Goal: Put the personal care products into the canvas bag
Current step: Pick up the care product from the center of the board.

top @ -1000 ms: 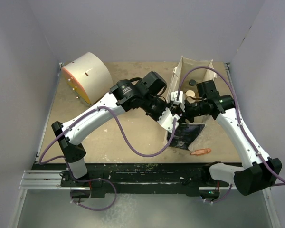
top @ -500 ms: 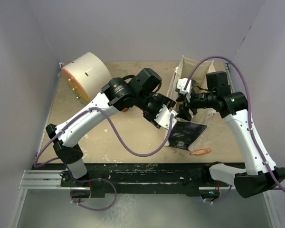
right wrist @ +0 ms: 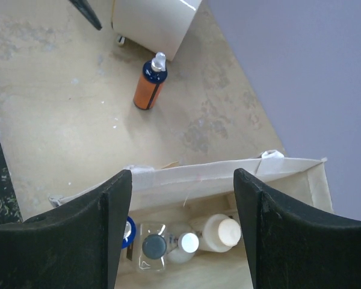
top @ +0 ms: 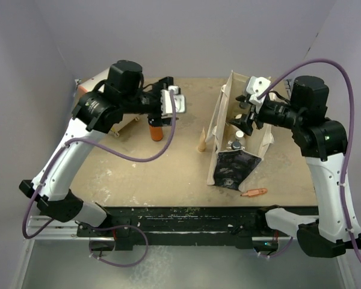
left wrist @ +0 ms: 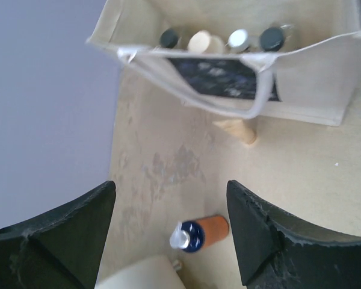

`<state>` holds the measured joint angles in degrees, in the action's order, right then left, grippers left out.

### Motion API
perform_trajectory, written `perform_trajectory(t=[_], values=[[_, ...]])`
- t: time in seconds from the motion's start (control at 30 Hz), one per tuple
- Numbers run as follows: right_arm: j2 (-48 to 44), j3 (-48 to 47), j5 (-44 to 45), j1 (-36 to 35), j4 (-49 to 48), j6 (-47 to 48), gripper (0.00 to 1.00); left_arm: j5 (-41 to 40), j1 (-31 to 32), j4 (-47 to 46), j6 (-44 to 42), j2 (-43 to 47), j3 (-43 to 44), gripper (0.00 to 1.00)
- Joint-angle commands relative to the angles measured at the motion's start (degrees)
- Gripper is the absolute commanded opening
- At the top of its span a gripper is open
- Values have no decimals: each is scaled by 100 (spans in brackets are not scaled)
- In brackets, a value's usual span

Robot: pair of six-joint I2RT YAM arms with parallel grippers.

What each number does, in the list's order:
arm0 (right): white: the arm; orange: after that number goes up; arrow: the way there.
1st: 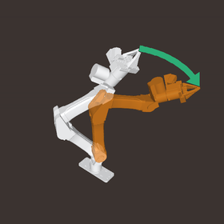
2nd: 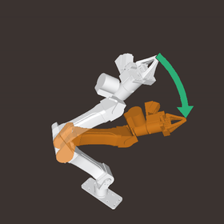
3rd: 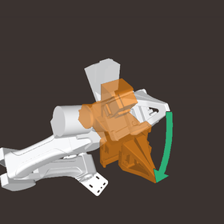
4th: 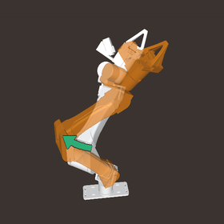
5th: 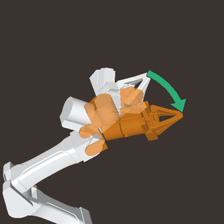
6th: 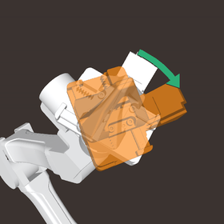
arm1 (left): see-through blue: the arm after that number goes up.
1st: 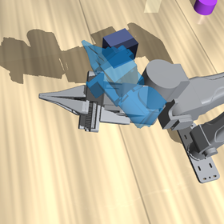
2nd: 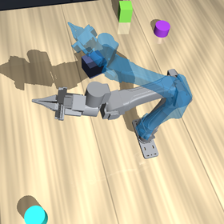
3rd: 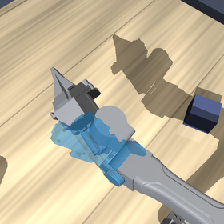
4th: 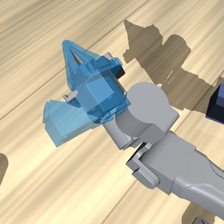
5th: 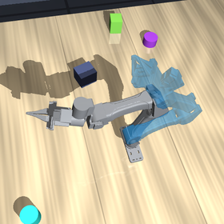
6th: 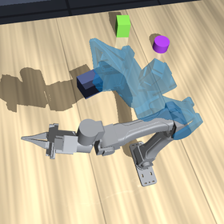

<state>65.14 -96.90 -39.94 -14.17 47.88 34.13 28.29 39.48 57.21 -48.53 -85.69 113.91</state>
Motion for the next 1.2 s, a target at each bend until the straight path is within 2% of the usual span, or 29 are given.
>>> perform_trajectory(t=[0.0,0.13,0.3,0.63,0.83,0.97,1.17], values=[[140,-270,-57,20,-223,-352,70,-677,-582,-1310,1301,423,-784,79],[200,-286,-207,20,-188,-450,70,-1002,-1090,-1653,1895,500,-1270,79],[170,-250,-219,20,-131,-444,70,-1213,-1495,-1510,2010,115,-1476,80],[26,-120,-208,20,-64,-432,70,-661,-1854,-920,1447,-953,-1229,83],[-15,-41,-180,20,-43,-407,70,-715,-1857,-604,1112,-1552,-942,84],[-37,17,-189,29,-30,-367,70,-651,-1867,-417,984,-1835,-863,78],[-21,67,-224,29,-37,-367,71,-674,-1872,-408,1006,-2027,-769,57]])
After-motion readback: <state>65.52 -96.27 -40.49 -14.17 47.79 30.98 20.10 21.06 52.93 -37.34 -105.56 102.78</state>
